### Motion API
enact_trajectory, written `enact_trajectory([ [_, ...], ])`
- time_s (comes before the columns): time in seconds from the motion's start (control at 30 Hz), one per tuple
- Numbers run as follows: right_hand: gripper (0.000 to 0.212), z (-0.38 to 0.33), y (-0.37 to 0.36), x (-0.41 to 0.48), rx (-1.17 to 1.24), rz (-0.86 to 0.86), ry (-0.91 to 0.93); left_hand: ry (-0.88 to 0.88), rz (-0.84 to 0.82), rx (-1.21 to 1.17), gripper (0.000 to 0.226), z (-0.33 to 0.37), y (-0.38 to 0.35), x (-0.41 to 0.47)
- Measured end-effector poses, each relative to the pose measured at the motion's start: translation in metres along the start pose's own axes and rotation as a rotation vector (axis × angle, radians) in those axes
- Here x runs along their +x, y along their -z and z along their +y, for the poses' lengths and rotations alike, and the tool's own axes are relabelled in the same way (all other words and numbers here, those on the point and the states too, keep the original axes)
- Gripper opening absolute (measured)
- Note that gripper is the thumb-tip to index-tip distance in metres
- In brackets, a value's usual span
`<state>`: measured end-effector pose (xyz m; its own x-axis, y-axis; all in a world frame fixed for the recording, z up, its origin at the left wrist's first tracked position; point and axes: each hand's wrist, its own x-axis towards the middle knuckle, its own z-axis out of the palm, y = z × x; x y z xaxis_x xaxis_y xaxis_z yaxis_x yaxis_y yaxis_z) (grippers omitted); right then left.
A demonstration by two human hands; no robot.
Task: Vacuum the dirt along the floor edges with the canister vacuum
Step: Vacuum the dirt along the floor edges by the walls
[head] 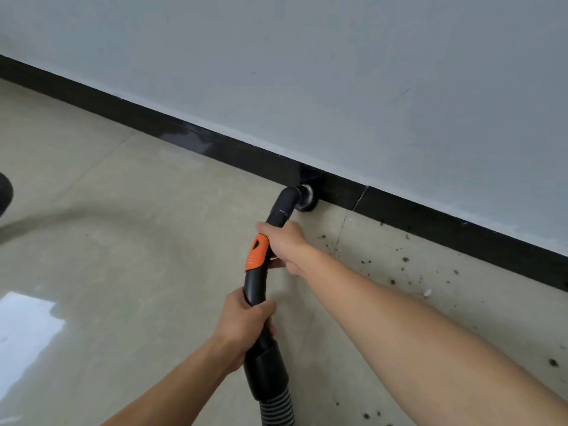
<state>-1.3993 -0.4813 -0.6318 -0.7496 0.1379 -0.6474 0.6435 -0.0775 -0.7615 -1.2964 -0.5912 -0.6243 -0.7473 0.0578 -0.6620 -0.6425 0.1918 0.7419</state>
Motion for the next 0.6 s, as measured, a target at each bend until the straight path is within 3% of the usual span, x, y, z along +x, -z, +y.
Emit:
enact_trajectory([
  [0.27,0.019,0.033,0.09,-0.037,0.137,0.142,-0.015,-0.037,-0.118,0.176,0.026,-0.02,-0.062,-0.017],
  [0.6,0.021,0.052,0.183,-0.072,0.304,0.274,-0.082,-0.12,-0.242,0.416,0.021,-0.011,-0.132,-0.035],
])
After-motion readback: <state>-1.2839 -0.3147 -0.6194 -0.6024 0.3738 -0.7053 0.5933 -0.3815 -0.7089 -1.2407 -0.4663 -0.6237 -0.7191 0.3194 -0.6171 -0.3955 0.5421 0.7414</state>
